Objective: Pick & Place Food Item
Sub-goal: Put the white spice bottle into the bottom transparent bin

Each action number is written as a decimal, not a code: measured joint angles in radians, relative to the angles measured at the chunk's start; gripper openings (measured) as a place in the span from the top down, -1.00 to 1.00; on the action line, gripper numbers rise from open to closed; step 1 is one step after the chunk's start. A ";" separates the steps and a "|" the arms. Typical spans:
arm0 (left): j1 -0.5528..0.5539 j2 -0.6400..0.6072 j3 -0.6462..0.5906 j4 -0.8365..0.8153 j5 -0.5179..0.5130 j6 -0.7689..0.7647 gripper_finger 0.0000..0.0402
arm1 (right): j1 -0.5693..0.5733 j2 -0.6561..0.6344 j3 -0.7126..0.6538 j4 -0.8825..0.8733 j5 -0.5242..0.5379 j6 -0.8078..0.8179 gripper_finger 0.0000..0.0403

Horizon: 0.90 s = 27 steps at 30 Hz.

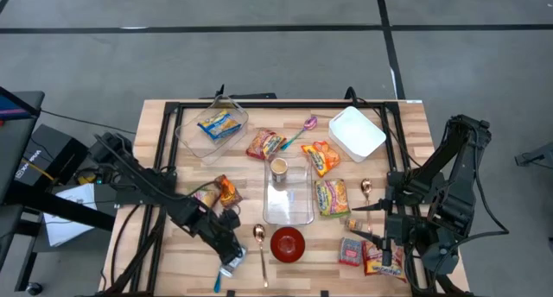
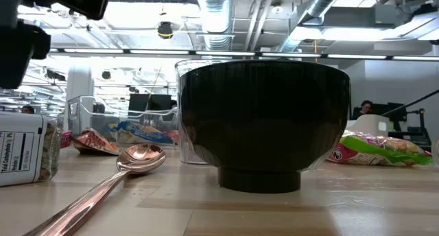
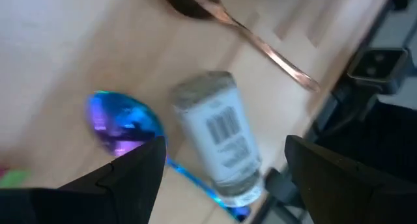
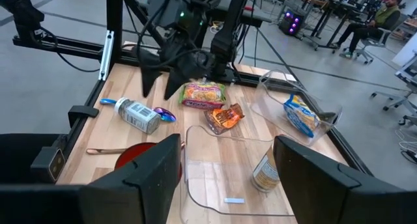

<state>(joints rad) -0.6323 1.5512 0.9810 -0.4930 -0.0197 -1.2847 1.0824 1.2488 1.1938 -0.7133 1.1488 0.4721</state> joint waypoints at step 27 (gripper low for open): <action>0.091 0.134 0.000 0.097 0.179 0.030 -0.54 | 0.000 0.000 -0.001 0.004 -0.004 0.000 -0.19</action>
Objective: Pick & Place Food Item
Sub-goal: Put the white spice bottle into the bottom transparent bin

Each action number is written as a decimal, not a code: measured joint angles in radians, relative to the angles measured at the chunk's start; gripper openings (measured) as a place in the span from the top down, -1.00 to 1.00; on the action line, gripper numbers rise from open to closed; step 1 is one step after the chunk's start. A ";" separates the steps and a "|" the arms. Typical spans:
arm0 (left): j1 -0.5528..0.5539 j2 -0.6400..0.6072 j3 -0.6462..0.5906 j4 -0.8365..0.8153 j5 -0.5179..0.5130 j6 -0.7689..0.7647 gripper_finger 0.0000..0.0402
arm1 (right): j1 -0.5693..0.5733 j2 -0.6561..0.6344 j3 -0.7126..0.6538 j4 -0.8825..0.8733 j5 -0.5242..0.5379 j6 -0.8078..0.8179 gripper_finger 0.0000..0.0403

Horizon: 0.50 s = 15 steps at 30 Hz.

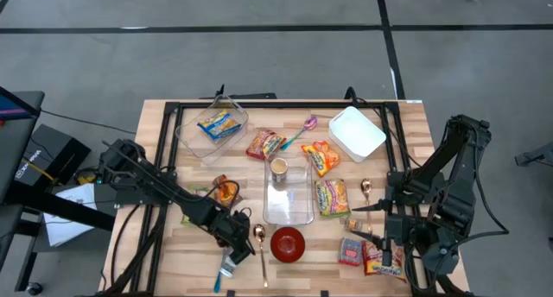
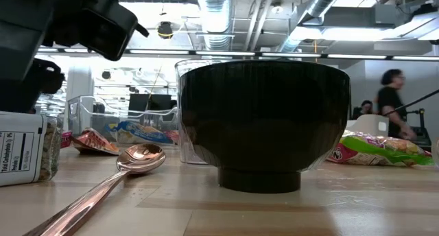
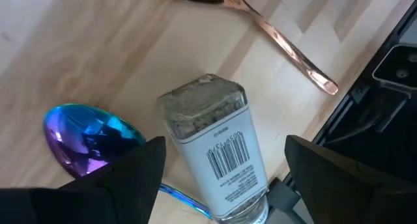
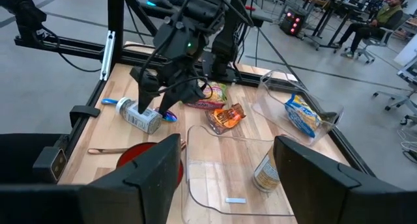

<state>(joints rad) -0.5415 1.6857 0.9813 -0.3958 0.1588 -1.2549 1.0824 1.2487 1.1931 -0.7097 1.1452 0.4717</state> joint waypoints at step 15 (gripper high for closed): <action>0.008 0.102 0.002 0.021 0.085 -0.061 -0.54 | 0.000 0.000 0.000 0.000 -0.017 0.000 -0.19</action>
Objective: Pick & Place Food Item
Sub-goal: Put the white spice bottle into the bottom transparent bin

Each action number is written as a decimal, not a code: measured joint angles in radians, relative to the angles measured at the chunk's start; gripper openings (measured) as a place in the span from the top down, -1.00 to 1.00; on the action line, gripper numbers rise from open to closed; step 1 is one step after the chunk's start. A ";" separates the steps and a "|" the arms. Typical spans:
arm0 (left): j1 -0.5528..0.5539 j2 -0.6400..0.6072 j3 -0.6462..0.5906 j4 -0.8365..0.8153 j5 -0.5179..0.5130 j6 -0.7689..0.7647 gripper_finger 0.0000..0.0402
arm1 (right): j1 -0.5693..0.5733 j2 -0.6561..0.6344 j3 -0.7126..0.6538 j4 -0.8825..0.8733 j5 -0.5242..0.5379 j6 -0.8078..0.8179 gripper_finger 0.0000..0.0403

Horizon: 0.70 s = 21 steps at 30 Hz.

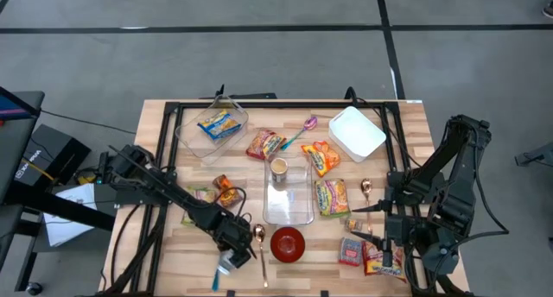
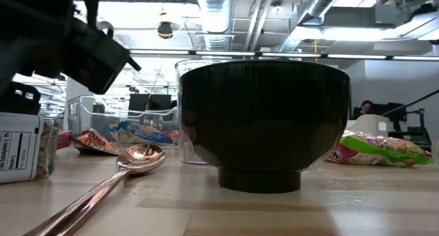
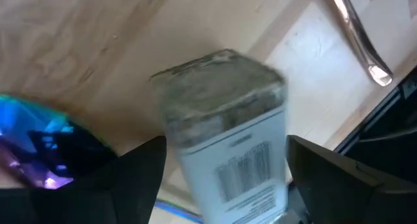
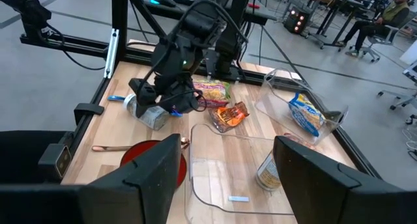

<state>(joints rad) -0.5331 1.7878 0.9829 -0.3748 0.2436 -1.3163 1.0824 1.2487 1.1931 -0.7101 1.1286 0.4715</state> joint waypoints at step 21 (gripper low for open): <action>0.042 -0.029 0.001 -0.006 -0.019 0.090 0.02 | 0.000 0.000 0.000 -0.001 -0.006 0.000 -0.19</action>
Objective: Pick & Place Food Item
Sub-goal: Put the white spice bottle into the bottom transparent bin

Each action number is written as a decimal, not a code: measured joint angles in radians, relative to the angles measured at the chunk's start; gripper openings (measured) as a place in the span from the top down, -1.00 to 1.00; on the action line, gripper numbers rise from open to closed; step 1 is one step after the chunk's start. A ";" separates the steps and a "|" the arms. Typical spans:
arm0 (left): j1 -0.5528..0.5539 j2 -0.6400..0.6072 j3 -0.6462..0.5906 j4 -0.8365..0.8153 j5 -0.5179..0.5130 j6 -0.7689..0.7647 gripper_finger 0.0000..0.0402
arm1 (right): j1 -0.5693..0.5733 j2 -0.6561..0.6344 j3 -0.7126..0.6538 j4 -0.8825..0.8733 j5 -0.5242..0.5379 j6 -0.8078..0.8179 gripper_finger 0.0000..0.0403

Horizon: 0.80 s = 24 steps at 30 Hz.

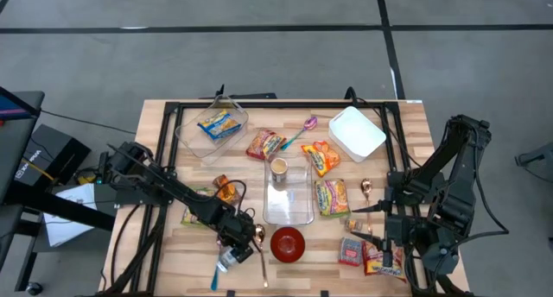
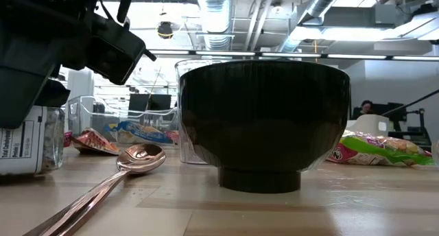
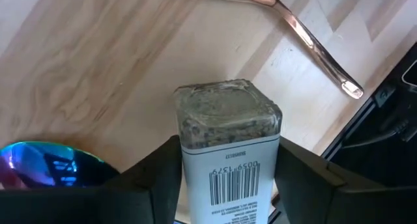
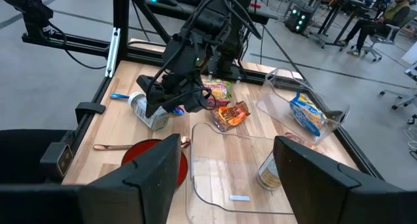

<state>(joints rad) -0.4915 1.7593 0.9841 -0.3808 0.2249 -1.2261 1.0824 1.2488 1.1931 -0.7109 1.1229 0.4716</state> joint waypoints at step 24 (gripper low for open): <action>-0.149 -0.483 -0.004 -0.055 -0.677 0.184 0.02 | 0.000 0.000 0.000 -0.024 0.000 -0.024 -0.19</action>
<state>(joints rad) -0.6406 1.2763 0.9798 -0.4359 -0.4517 -1.0417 1.0824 1.2487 1.1931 -0.7348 1.1233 0.4481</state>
